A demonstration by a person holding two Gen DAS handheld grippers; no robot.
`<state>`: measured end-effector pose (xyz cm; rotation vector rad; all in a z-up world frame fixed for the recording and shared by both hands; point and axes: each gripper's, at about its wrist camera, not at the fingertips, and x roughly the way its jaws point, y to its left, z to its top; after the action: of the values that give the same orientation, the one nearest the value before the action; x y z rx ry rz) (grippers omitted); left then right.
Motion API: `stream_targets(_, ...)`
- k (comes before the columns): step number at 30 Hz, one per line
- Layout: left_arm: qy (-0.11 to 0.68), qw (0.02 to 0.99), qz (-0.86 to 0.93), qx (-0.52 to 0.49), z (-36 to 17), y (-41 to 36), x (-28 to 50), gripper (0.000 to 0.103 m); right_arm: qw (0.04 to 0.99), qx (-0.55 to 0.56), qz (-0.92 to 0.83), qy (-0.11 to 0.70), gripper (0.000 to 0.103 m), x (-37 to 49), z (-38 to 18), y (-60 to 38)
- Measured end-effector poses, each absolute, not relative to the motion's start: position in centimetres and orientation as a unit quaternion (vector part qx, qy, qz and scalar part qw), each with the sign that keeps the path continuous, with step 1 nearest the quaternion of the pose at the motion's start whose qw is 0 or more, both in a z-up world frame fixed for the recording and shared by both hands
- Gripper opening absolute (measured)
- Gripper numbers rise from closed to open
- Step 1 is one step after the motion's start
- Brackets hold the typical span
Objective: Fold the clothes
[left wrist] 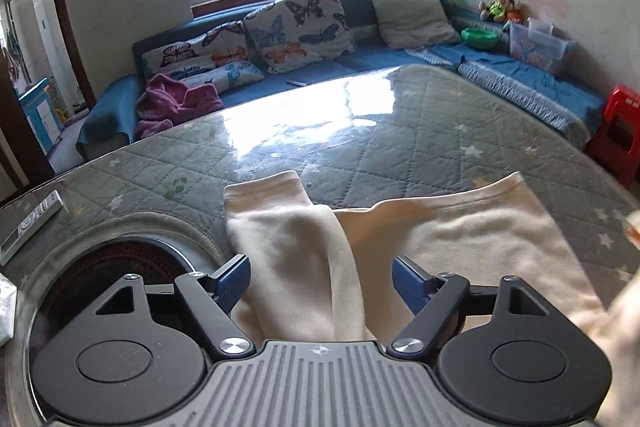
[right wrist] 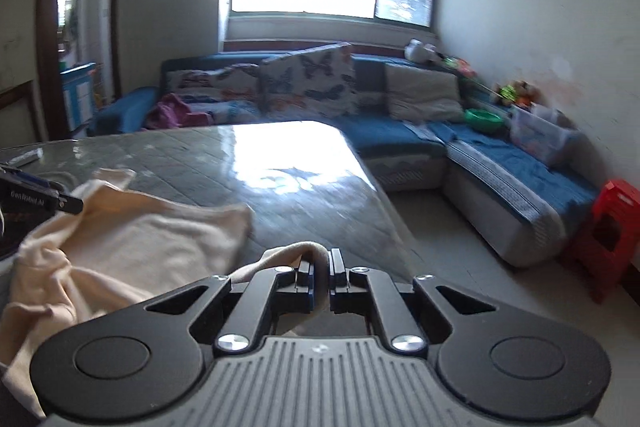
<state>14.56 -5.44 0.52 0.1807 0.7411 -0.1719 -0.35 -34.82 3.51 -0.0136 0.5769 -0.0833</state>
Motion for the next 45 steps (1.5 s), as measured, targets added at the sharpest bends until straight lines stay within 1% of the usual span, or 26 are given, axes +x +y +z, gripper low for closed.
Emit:
stream_targets(2, 0.369, 0.921, -0.079, 0.093, -0.1, -5.7, 15.4, 0.078, 0.953, 0.009, -0.06, 0.298, 0.006, -1.2, 2.7, -35.8)
stream_targets(3, 0.373, 0.92, -0.076, 0.096, -0.5, -5.8, 15.8, 0.073, 0.95, 0.015, -0.069, 0.306, 0.006, -1.5, 2.2, -36.3)
stream_targets(4, 0.377, 0.918, -0.074, 0.098, -0.8, -5.9, 16.2, 0.062, 0.947, 0.021, -0.074, 0.313, 0.006, -1.7, 1.8, -36.7)
stream_targets(5, 0.38, 0.917, -0.07, 0.099, -1.1, -5.9, 16.4, 0.055, 0.944, 0.027, -0.078, 0.32, 0.007, -1.9, 1.4, -37.1)
stream_targets(7, 0.386, 0.915, -0.065, 0.092, -1.5, -5.2, 16.4, 0.03, 0.941, 0.033, -0.083, 0.327, 0.008, -2.2, 0.8, -37.4)
stream_targets(9, 0.386, 0.917, -0.062, 0.076, -1.4, -4.2, 16.0, 0.018, 0.938, 0.033, -0.087, 0.333, 0.011, -2.3, 0.3, -37.6)
stream_targets(11, 0.379, 0.922, -0.06, 0.06, -0.8, -3.1, 15.3, 0.014, 0.936, 0.033, -0.089, 0.338, 0.012, -2.3, 0.0, -37.7)
stream_targets(12, 0.374, 0.924, -0.058, 0.053, -0.4, -2.6, 14.9, 0.009, 0.936, 0.032, -0.09, 0.339, 0.012, -2.3, -0.1, -37.7)
stream_targets(14, 0.365, 0.928, -0.054, 0.044, 0.3, -1.5, 14.0, 0.008, 0.935, 0.029, -0.09, 0.341, 0.017, -2.0, -0.3, -37.3)
stream_targets(18, 0.353, 0.934, -0.043, 0.03, 1.5, 0.0, 12.2, 0.008, 0.935, 0.03, -0.087, 0.343, 0.019, -1.6, -0.5, -37.1)
stream_targets(20, 0.348, 0.936, -0.036, 0.022, 2.0, 0.6, 11.4, 0.008, 0.936, 0.03, -0.085, 0.339, 0.025, -1.8, -0.3, -37.0)
stream_targets(25, 0.337, 0.941, -0.021, 0.008, 3.1, 2.1, 9.3, 0.008, 0.94, 0.028, -0.081, 0.329, 0.027, -2.1, 0.5, -36.7)
stream_targets(29, 0.329, 0.944, -0.011, 0.003, 3.8, 2.8, 7.7, 0.008, 0.945, 0.024, -0.075, 0.317, 0.031, -2.6, 1.4, -36.4)
stream_targets(33, 0.317, 0.948, 0.005, 0.001, 4.5, 3.4, 5.7, 0.007, 0.951, 0.014, -0.047, 0.304, 0.035, -3.1, 2.5, -35.3)
stream_targets(34, 0.314, 0.949, 0.011, 0.001, 4.6, 3.6, 5.2, 0.007, 0.953, 0.008, -0.033, 0.302, 0.039, -3.2, 2.7, -34.7)
stream_targets(35, 0.312, 0.95, 0.017, 0.001, 4.7, 3.8, 4.7, 0.006, 0.954, 0.002, -0.018, 0.299, 0.04, -3.3, 3.0, -34.0)
stream_targets(39, 0.312, 0.949, 0.035, -0.001, 4.8, 5.3, 2.8, 0.005, 0.952, -0.013, 0.043, 0.302, 0.04, -3.1, 3.1, -31.5)
stream_targets(42, 0.331, 0.943, 0.033, -0.017, 4.4, 6.0, 2.7, 0.008, 0.947, -0.025, 0.084, 0.309, 0.041, -2.7, 2.9, -29.6)
stream_targets(44, 0.334, 0.942, 0.023, -0.02, 4.3, 5.7, 3.0, 0.01, 0.941, -0.037, 0.12, 0.314, 0.046, -2.3, 2.7, -27.8)
stream_targets(45, 0.334, 0.942, 0.016, -0.02, 4.3, 5.3, 3.2, 0.011, 0.939, -0.041, 0.134, 0.314, 0.046, -2.2, 2.7, -27.1)
